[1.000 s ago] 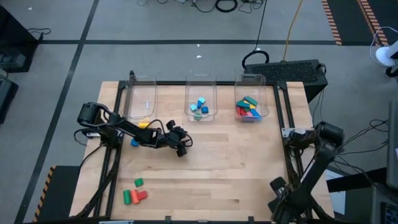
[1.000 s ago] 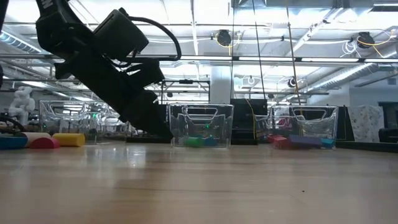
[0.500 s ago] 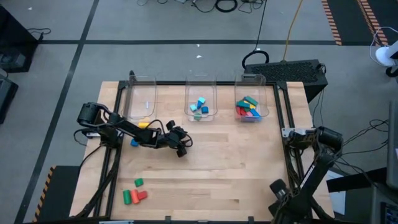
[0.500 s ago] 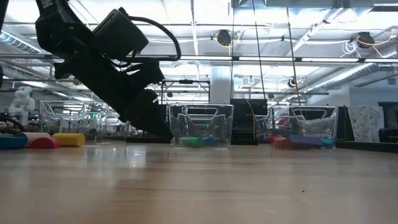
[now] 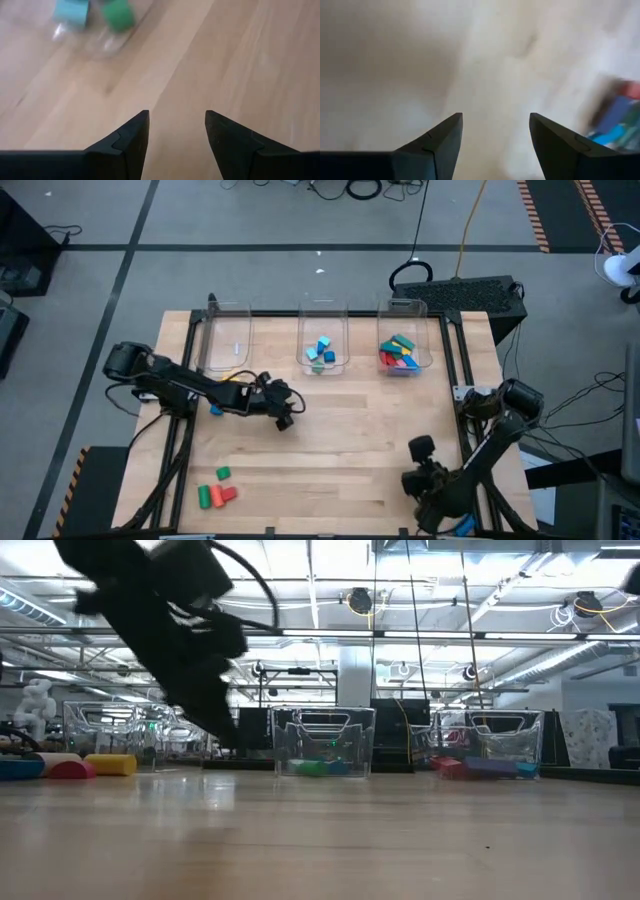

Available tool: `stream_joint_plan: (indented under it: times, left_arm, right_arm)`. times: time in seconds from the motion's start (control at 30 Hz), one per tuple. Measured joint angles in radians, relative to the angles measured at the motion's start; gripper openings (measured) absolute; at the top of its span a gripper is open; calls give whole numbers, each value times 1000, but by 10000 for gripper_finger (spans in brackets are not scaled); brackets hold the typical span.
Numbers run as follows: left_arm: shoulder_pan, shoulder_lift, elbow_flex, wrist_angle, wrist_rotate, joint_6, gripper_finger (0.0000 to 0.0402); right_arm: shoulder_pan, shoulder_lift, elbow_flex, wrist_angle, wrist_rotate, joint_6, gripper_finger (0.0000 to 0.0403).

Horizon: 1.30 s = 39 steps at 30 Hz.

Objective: Sort blocks by size
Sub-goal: Put the red half circle block into the center transparent bin

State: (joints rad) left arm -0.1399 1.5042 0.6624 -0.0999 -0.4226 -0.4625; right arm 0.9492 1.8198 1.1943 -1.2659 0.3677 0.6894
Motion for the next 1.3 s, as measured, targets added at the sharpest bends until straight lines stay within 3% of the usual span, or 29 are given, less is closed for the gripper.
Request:
stream_joint_plan:
  times: [0.17, 0.33, 0.57, 0.87, 1.3]
  left_arm:
    - [-34, -109, 45, -352, 30, -143, 196]
    - [-39, -183, 49, -606, 174, -182, 196]
    - [-38, -198, 49, -848, 190, -110, 196]
    - [18, -197, 44, -889, 213, -71, 196]
    - [185, -197, -73, -878, 309, -49, 196]
  right_arm:
    - [-92, 0, 0, -2, 100, 21, 215]
    - [-204, -1, -6, 30, 137, 65, 215]
    - [-330, -27, -48, 352, 68, -146, 215]
    - [-397, -27, -49, 595, -7, -271, 215]
    - [-407, -27, -49, 630, -7, -256, 215]
